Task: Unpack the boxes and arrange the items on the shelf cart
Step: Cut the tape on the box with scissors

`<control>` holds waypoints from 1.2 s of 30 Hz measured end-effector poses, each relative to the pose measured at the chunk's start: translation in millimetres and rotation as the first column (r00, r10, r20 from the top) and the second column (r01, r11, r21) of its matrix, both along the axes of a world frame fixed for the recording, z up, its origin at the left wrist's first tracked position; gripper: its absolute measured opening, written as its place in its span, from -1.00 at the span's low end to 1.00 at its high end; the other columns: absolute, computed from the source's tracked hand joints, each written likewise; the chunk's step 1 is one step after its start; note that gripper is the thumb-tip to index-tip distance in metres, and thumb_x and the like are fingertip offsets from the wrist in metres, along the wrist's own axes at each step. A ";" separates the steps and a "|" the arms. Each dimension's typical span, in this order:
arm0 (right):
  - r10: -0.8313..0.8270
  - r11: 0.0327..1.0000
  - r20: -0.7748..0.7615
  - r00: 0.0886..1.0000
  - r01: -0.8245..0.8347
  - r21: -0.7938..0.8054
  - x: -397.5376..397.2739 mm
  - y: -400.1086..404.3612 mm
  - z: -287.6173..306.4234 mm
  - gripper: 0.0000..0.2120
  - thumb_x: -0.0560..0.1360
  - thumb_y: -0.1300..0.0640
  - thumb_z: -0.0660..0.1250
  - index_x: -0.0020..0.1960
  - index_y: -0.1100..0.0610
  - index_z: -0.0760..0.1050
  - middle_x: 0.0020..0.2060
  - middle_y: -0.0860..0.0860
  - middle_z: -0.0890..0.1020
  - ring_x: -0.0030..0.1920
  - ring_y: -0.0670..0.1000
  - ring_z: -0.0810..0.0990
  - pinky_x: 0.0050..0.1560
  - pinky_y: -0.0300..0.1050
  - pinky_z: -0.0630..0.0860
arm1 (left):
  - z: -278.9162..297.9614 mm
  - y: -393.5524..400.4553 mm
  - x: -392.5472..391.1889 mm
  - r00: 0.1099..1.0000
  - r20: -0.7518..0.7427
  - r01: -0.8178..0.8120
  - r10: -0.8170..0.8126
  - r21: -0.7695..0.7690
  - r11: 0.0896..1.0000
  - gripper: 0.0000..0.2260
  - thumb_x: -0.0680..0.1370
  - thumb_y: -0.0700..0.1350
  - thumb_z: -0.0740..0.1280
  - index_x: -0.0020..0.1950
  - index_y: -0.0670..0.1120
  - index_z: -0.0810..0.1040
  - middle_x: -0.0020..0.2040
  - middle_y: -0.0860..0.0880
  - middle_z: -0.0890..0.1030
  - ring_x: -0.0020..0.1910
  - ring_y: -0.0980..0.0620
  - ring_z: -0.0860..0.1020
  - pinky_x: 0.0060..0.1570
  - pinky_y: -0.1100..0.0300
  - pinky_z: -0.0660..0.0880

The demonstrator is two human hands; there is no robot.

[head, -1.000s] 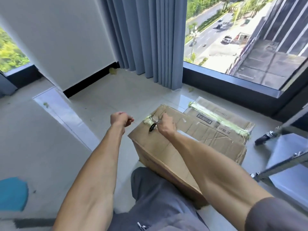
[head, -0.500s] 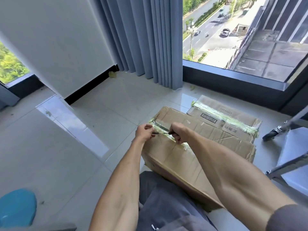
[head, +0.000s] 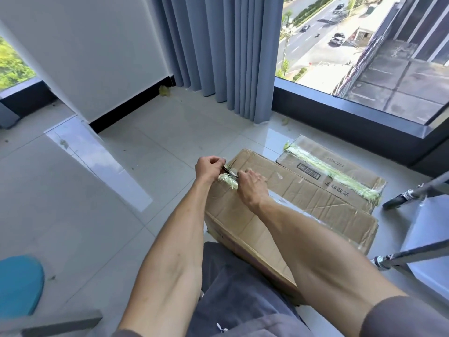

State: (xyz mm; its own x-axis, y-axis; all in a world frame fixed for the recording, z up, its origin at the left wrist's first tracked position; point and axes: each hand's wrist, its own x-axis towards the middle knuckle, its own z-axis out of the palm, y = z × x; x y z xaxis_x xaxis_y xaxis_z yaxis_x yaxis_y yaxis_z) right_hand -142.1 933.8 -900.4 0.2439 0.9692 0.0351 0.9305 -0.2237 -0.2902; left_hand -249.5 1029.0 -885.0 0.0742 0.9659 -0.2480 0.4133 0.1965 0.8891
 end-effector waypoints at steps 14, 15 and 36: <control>0.036 0.998 -0.066 0.997 -0.038 -0.040 19.0 9.9 -6.2 -0.79 0.52 0.31 0.15 -0.17 0.12 0.50 -0.46 -0.04 0.37 -0.37 0.07 0.48 -0.27 -0.07 0.48 | -47.6 -41.2 -11.0 0.674 -0.700 0.315 -0.237 -0.017 0.949 -0.58 0.67 -0.02 0.14 0.53 0.13 0.18 0.33 -0.19 0.36 0.19 -0.25 0.47 0.20 -0.14 0.35; 0.037 0.999 -0.089 0.995 -0.040 -0.032 19.3 11.6 -6.1 -0.78 0.55 0.27 0.16 -0.19 0.13 0.53 -0.44 -0.03 0.40 -0.38 0.07 0.46 -0.23 -0.04 0.52 | -49.2 -41.2 -11.8 0.678 -0.699 0.324 -0.227 0.007 0.946 -0.58 0.67 -0.03 0.15 0.54 0.13 0.20 0.34 -0.19 0.35 0.19 -0.24 0.47 0.21 -0.14 0.36; 0.016 0.998 0.011 1.000 -0.016 -0.066 -11.9 19.5 10.0 -0.75 0.49 0.38 0.18 0.01 0.22 0.61 -0.12 0.17 0.65 -0.10 0.21 0.63 -0.13 -0.02 0.51 | -53.0 -36.1 -16.6 0.718 -0.650 0.275 -0.249 -0.064 0.959 -0.57 0.66 0.07 0.15 0.54 0.21 0.21 0.31 -0.17 0.44 0.26 -0.23 0.42 0.24 -0.09 0.30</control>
State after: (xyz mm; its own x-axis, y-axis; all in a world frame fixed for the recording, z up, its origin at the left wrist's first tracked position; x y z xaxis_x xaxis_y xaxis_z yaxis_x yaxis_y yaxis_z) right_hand -154.0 953.3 -890.4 0.2284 0.9732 -0.0266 0.9373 -0.2272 -0.2645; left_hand -266.1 993.0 -938.0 0.1600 0.9411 -0.2978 0.9196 -0.0324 0.3916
